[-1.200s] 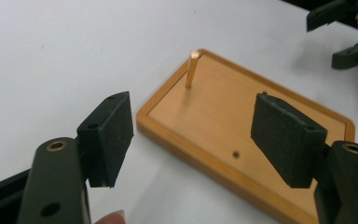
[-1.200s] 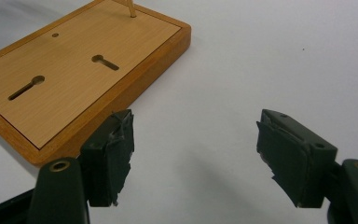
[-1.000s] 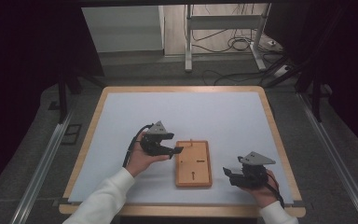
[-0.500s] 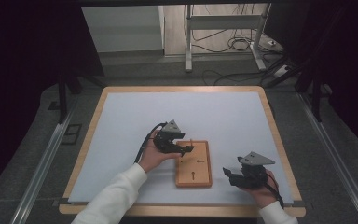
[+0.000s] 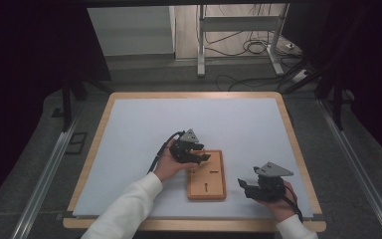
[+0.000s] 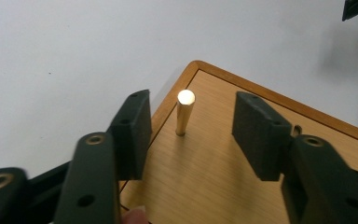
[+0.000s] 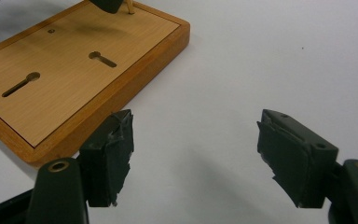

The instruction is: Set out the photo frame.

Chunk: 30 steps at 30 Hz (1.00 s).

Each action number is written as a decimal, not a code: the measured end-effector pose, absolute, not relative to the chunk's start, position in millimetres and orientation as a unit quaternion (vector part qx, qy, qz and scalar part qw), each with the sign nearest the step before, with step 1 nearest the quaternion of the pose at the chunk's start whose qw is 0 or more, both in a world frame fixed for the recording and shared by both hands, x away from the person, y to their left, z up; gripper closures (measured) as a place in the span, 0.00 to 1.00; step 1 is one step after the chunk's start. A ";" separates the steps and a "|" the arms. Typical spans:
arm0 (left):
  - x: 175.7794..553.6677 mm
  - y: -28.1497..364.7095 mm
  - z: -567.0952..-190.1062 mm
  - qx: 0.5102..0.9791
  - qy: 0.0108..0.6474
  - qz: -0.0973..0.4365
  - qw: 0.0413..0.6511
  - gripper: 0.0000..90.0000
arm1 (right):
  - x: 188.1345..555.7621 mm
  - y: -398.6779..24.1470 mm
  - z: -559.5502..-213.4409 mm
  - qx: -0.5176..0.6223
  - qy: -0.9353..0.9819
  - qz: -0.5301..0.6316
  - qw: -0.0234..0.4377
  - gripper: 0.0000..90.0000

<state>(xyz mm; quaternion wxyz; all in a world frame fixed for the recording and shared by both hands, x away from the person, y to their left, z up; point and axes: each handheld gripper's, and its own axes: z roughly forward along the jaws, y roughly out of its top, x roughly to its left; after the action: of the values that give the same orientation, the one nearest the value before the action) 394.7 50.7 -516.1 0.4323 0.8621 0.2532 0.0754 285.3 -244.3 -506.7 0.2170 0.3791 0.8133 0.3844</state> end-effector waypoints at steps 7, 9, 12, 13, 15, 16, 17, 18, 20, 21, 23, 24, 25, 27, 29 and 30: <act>399.5 48.6 -520.5 0.861 0.251 0.074 0.436 0.73 | 285.1 -244.0 -505.6 0.378 0.813 0.387 0.216 0.30; 400.5 47.2 -522.0 0.858 0.254 0.069 0.440 0.77 | 285.1 -244.2 -505.9 0.379 0.812 0.387 0.216 0.30; 402.4 46.8 -523.1 0.861 0.252 0.068 0.437 0.81 | 285.2 -244.7 -505.9 0.381 0.812 0.387 0.216 0.29; 402.5 45.8 -524.0 0.858 0.256 0.065 0.441 0.82 | 285.2 -244.8 -505.9 0.381 0.811 0.387 0.216 0.29; 403.6 45.8 -524.8 0.860 0.254 0.064 0.438 0.86 | 285.1 -244.7 -506.0 0.381 0.812 0.387 0.216 0.29; 403.9 45.8 -524.9 0.860 0.256 0.063 0.438 0.89 | 285.1 -244.6 -506.0 0.380 0.812 0.386 0.217 0.29; 403.8 45.2 -525.2 0.856 0.261 0.063 0.441 0.90 | 285.1 -244.6 -506.0 0.380 0.812 0.385 0.217 0.29; 404.7 46.2 -525.0 0.859 0.259 0.061 0.438 0.91 | 285.1 -244.6 -506.1 0.380 0.812 0.385 0.217 0.29; 404.9 46.1 -525.5 0.855 0.264 0.055 0.443 0.92 | 285.2 -244.7 -506.1 0.381 0.812 0.386 0.216 0.29; 405.0 46.2 -525.4 0.855 0.264 0.055 0.443 0.92 | 285.3 -244.8 -506.1 0.381 0.812 0.386 0.216 0.29; 405.7 46.1 -525.0 0.855 0.265 0.052 0.442 0.92 | 285.2 -244.8 -505.9 0.381 0.812 0.386 0.216 0.29; 406.1 46.3 -524.9 0.855 0.267 0.050 0.442 0.92 | 285.2 -244.8 -505.9 0.381 0.812 0.386 0.216 0.29; 406.8 46.7 -524.9 0.854 0.268 0.045 0.443 0.92 | 285.1 -244.8 -505.8 0.381 0.812 0.386 0.217 0.29; 408.2 47.2 -524.5 0.854 0.270 0.037 0.442 0.92 | 285.0 -244.6 -505.8 0.380 0.812 0.387 0.217 0.29; 409.0 46.9 -523.5 0.857 0.270 0.035 0.438 0.92 | 284.7 -244.3 -505.6 0.378 0.812 0.388 0.217 0.29; 409.5 46.6 -523.2 0.857 0.271 0.033 0.438 0.92 | 284.5 -244.0 -505.5 0.377 0.812 0.389 0.216 0.29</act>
<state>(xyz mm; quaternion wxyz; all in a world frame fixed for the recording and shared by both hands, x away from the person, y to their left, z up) 409.5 46.6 -523.2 0.4377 0.8566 0.2711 0.0329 284.5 -244.0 -505.5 0.2160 0.3765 0.8124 0.3894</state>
